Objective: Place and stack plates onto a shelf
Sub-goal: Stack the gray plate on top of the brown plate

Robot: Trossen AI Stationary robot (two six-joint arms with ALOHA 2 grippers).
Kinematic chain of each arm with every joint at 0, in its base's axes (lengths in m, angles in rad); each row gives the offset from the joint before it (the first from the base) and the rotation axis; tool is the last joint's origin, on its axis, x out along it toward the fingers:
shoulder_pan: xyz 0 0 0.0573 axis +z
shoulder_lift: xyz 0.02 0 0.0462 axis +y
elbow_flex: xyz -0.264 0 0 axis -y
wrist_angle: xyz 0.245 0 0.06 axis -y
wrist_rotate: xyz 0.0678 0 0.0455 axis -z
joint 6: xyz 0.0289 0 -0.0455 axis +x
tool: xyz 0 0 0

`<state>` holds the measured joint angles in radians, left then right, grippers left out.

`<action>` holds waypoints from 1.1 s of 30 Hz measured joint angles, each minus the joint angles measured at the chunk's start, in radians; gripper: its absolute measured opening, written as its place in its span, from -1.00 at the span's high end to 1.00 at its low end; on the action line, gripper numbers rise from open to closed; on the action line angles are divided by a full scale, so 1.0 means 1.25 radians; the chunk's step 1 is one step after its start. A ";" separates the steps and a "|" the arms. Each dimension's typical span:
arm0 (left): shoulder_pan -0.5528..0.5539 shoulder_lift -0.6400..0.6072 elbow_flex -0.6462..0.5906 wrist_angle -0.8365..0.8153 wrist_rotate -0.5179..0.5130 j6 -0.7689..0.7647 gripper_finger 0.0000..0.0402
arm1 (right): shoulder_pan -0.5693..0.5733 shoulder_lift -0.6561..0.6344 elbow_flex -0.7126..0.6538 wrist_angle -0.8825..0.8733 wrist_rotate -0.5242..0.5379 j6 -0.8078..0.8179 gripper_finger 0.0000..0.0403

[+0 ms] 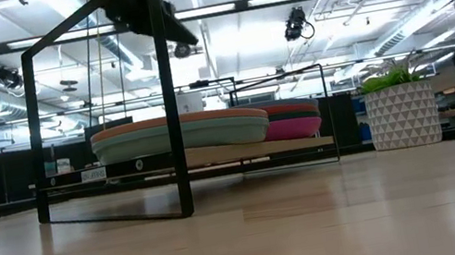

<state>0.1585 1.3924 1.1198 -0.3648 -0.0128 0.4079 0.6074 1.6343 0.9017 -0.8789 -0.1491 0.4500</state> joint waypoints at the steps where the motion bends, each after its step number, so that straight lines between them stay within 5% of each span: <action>1: 0.000 -0.009 -0.001 -0.015 0.000 -0.009 0.45 | 0.006 0.012 0.000 -0.004 0.007 -0.001 0.20; 10: -0.043 -0.014 -0.001 -0.049 0.008 -0.040 0.45 | 0.002 0.042 -0.001 -0.035 0.003 -0.062 0.91; 18: -0.167 -0.012 -0.002 0.003 -0.036 0.142 0.45 | -0.133 -0.101 -0.001 -0.035 -0.018 -0.171 0.93; 24: -0.260 0.031 -0.001 0.078 -0.129 0.252 0.42 | -0.316 -0.245 0.016 -0.033 -0.079 -0.102 0.93; 33: -0.331 0.163 0.000 0.254 -0.268 0.467 -0.04 | -0.490 -0.287 0.060 -0.033 -0.187 -0.050 0.93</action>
<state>-0.2547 1.5959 1.1194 -0.0469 -0.3478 0.9914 -0.0049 1.2759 0.9771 -0.9201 -0.3833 0.3869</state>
